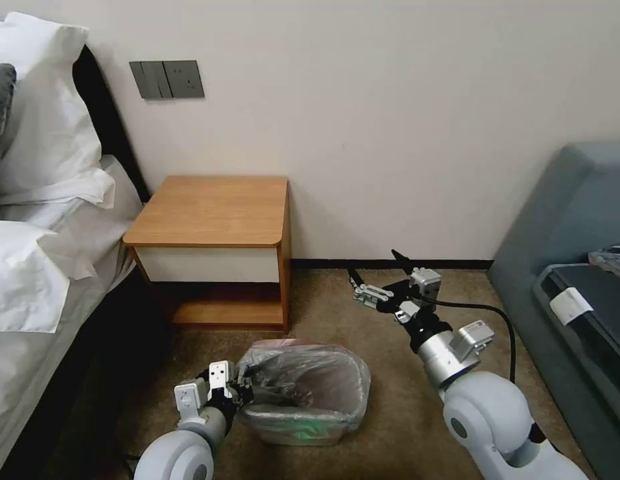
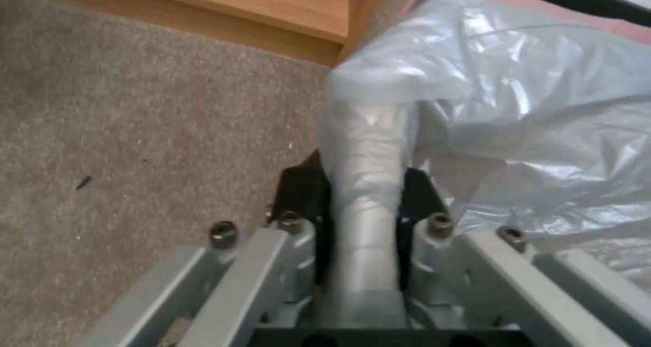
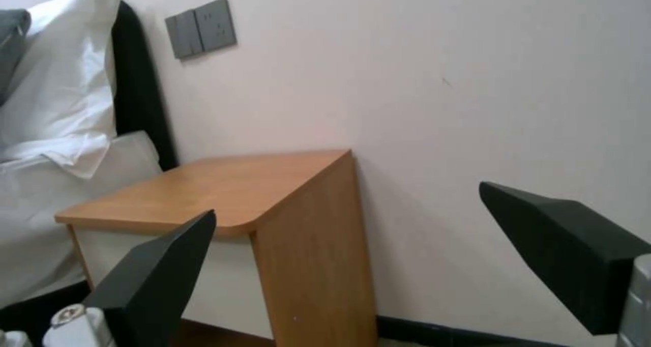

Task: Pick up the garbage bag from the table and place it over the trash can.

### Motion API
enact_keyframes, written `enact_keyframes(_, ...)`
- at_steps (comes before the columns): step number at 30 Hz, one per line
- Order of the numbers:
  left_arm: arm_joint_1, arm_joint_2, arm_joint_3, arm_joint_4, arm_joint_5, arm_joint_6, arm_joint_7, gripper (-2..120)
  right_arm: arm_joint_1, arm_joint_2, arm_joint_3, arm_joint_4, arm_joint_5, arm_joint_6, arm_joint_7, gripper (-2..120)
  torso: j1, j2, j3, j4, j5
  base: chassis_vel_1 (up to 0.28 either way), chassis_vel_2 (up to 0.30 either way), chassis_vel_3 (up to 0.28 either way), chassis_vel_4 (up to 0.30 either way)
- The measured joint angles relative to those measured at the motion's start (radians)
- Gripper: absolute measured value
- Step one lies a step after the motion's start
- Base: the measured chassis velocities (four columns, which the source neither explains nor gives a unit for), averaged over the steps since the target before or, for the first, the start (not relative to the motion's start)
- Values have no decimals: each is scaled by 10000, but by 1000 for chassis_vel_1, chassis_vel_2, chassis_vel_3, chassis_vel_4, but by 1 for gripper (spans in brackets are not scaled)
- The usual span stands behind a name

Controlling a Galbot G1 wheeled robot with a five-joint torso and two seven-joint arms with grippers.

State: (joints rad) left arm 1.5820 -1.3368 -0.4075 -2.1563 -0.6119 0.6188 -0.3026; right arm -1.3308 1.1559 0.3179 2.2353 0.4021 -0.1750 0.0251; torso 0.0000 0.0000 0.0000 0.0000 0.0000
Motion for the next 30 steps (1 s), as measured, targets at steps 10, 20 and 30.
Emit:
enact_keyframes(10,77,-29,-2,-193,0,-33,-239,57,-16,47,-13,-94,-78,45,-86,100,0,0,0,-1,0,0,0,0,0)
enact_keyframes(20,392,-180,-76,-886,138,-303,-1072,96,-1295,2238,-833,-458,-3029,483,1090,100,0,0,0,-1,0,0,0,0,0)
enact_keyframes(30,178,-129,-162,401,2456,-5134,819,100,-2432,3819,-353,-1297,-5502,1665,1988,100,0,0,0,-1,-3,0,0,0,0)
